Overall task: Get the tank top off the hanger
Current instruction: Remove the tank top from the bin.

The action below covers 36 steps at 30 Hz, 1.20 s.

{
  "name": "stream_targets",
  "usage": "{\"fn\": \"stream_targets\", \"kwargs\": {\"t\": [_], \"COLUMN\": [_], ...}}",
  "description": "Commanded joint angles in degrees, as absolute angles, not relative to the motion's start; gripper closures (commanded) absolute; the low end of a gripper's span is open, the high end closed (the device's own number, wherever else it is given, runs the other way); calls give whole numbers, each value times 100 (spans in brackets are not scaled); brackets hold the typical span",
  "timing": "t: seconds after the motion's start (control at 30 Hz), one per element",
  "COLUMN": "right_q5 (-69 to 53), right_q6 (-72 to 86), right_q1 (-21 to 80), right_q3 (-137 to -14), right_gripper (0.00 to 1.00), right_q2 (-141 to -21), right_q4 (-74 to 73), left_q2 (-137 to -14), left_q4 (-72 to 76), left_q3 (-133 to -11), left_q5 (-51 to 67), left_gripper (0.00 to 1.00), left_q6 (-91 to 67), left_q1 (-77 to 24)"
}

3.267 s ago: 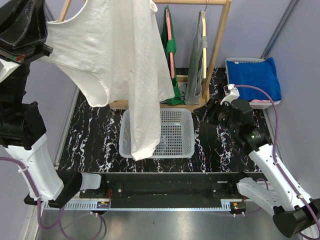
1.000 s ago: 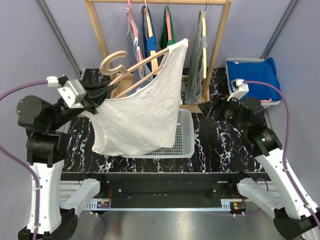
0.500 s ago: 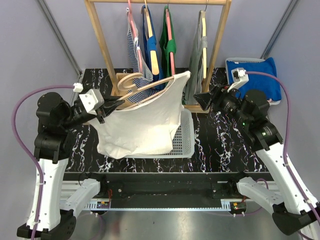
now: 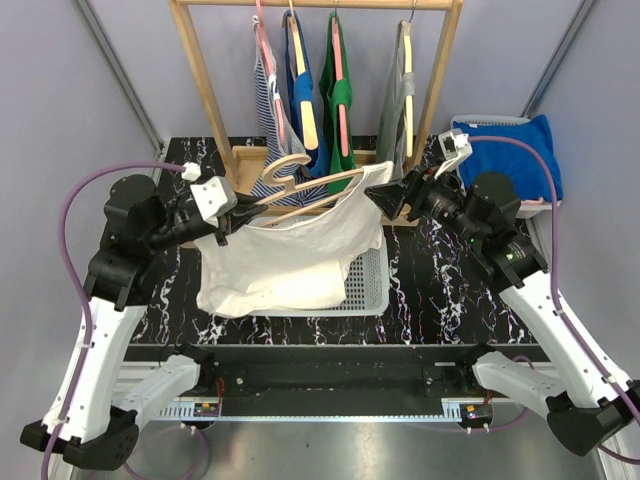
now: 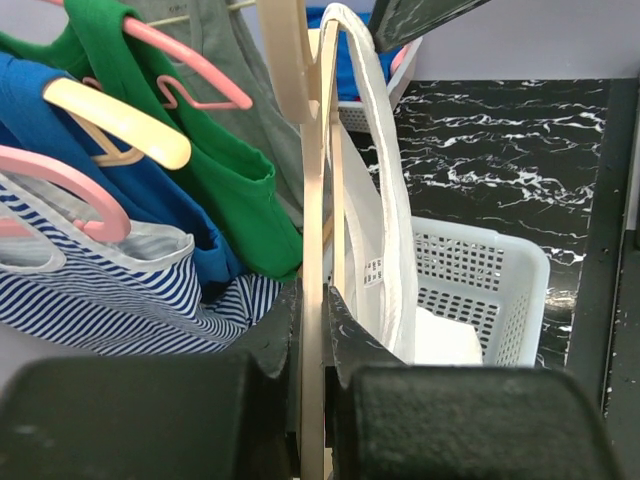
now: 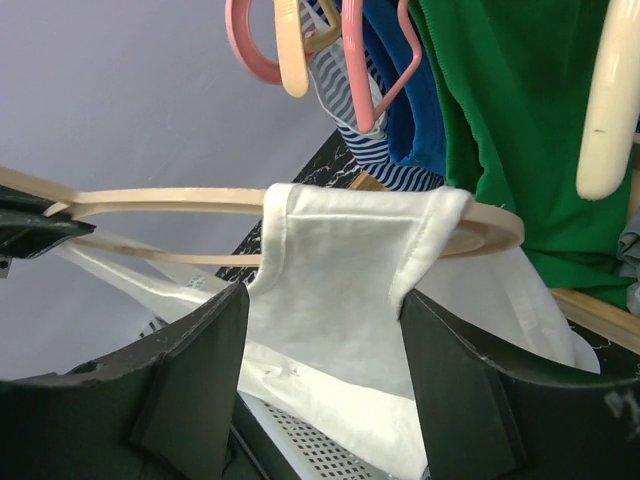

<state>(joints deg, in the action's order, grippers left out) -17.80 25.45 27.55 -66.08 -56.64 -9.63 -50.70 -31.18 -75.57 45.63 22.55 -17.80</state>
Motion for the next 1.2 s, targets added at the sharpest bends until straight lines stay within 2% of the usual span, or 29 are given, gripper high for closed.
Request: {"fn": "stream_targets", "kwargs": {"t": [0.0, 0.33, 0.47, 0.6, 0.77, 0.8, 0.83, 0.93, 1.03, 1.07, 1.17], "right_q5": [-1890, -1504, -1231, -1143, -1265, -1292, -1275, -1204, -1152, -1125, -967], "right_q6": [2373, 2338, 2347, 2382, 2461, 2444, 2443, 2408, 2408, 2408, 2391], "right_q1": [2865, 3015, 3067, 3076, 3111, 3129, 3155, 3190, 3190, 3190, 3190], "right_q3": [-6706, -6750, -6689, -6583, -6618, -6636, -6627, -6618, -6548, -6522, -6390], "right_gripper": [29, 29, 34, 44, 44, 50, 68, 83, 90, 95, 100], "right_q2": [-5677, -6091, -6205, -6196, -6223, -6231, -6205, -6170, -6074, -6038, -5854], "right_q4": [-694, -703, -607, -370, -281, -273, -264, -264, -307, -299, -404], "left_q2": [-5141, -5203, -5151, -5098, -5054, -5054, -5045, -5036, -5045, -5045, -5045], "left_q4": [-2672, -2628, -2628, -2628, -2628, -2628, -2628, -2628, -2628, -2628, -2637], "left_q3": [-7620, -7813, -7875, -7823, -7761, -7726, -7699, -7620, -7620, -7629, -7655], "left_q5": [4280, 4298, 4350, 4359, 4377, 4377, 4368, 4368, 4342, 4324, 4237], "left_gripper": [100, 100, 100, 100, 100, 100, 100, 100, 100, 100, 100], "left_q6": [2382, 2268, 2171, 2171, 2145, 2153, 2153, 2197, 2224, 2250, 2267], "left_q1": [-1872, -1995, -2030, -2021, -2030, -2030, -2030, -2030, -2039, -2030, -2030]}}
